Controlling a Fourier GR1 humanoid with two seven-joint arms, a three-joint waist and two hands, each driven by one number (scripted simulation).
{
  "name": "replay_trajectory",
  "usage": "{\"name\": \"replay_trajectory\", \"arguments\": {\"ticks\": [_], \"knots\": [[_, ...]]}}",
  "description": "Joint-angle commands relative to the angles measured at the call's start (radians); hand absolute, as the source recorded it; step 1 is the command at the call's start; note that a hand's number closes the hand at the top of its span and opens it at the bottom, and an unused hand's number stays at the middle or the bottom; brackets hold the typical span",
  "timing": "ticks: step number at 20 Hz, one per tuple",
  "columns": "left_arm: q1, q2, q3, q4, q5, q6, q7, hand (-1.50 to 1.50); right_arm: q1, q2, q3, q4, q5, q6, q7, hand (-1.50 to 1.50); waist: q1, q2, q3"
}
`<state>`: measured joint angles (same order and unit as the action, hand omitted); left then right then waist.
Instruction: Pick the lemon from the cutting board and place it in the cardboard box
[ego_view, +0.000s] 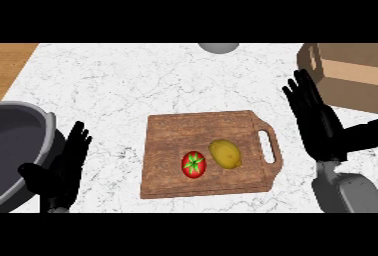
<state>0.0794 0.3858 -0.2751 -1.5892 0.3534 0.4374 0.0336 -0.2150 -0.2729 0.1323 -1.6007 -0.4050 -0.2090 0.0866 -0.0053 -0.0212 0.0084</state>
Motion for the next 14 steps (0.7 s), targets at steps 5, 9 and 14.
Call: {"name": "replay_trajectory", "arguments": {"ticks": [5, 9, 14], "knots": [[-0.108, 0.036, 0.064, 0.122, -0.074, 0.028, -0.012, 0.0, -0.081, -0.147, 0.091, -0.103, 0.192, 0.143, -0.117, 1.5, -0.008, 0.022, -0.009], [-0.079, 0.03, 0.055, 0.138, -0.053, -0.006, -0.017, 0.0, 0.009, -0.216, 0.169, -0.049, 0.55, -0.081, -0.065, 1.5, -0.016, 0.021, -0.011], [-0.155, -0.002, 0.067, 0.237, -0.07, -0.044, -0.036, 0.0, 0.088, -0.223, 0.186, -0.143, 0.687, -0.137, -0.152, -1.5, -0.007, 0.02, -0.009]]}}
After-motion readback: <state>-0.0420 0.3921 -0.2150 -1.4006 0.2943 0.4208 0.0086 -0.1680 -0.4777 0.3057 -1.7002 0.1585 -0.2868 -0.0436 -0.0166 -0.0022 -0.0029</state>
